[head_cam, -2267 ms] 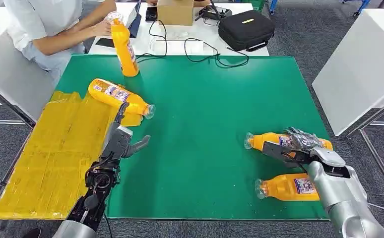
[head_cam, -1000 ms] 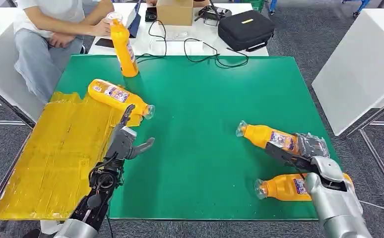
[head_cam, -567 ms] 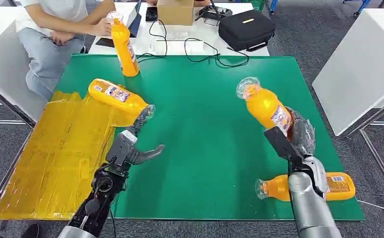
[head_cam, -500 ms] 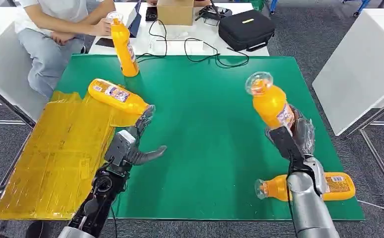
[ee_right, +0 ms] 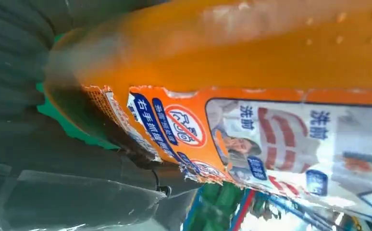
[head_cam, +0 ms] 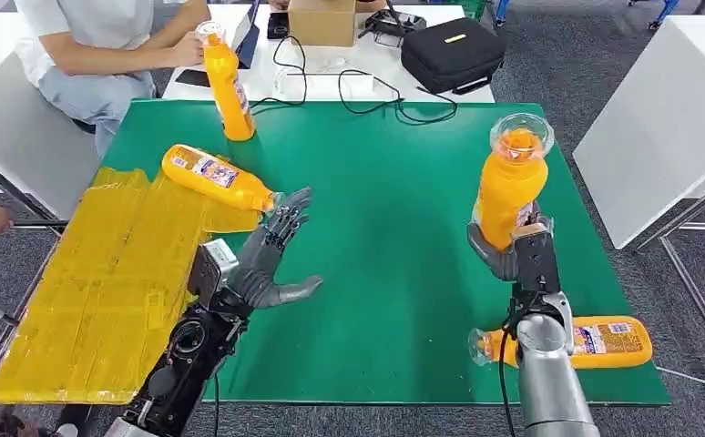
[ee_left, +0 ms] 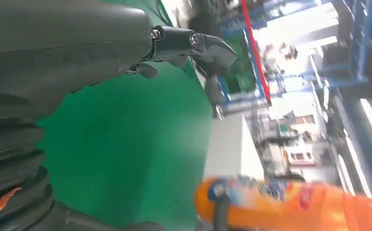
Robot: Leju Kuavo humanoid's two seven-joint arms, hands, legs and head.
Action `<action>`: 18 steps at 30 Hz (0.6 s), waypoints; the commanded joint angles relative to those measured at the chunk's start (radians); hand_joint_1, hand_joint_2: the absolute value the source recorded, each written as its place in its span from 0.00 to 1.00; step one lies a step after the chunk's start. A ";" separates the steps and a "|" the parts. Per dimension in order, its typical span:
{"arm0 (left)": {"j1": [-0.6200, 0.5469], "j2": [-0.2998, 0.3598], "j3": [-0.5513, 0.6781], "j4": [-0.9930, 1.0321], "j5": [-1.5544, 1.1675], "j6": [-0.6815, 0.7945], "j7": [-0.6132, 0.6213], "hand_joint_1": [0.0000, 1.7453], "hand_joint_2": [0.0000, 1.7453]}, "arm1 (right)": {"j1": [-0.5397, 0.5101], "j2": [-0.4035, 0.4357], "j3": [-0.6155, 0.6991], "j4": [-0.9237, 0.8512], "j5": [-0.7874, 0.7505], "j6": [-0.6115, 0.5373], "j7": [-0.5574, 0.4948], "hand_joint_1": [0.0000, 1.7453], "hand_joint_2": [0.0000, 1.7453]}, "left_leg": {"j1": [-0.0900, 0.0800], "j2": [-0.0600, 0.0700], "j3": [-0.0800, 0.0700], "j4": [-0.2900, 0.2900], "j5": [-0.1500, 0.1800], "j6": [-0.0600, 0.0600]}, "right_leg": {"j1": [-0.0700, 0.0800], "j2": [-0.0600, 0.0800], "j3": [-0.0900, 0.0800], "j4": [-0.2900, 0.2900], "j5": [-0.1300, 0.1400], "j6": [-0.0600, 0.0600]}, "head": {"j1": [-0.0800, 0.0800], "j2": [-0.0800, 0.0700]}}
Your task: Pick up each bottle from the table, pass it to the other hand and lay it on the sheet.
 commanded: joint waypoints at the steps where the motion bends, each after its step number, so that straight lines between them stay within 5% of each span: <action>1: -0.061 0.036 -0.123 -0.014 0.026 0.008 0.037 0.00 1.00 | -0.060 0.049 0.093 0.096 -0.030 0.022 -0.008 1.00 1.00 | 0.001 0.002 0.003 0.000 -0.001 0.000 | 0.001 0.001 0.002 0.000 -0.001 -0.003 | 0.000 0.000; 18: -0.060 0.034 -0.173 -0.043 -0.041 0.119 0.037 0.00 1.00 | -0.080 0.113 0.424 0.181 -0.018 0.116 0.001 1.00 1.00 | 0.001 0.005 0.006 0.000 -0.003 0.001 | 0.002 0.003 0.004 0.000 -0.002 -0.003 | 0.000 0.000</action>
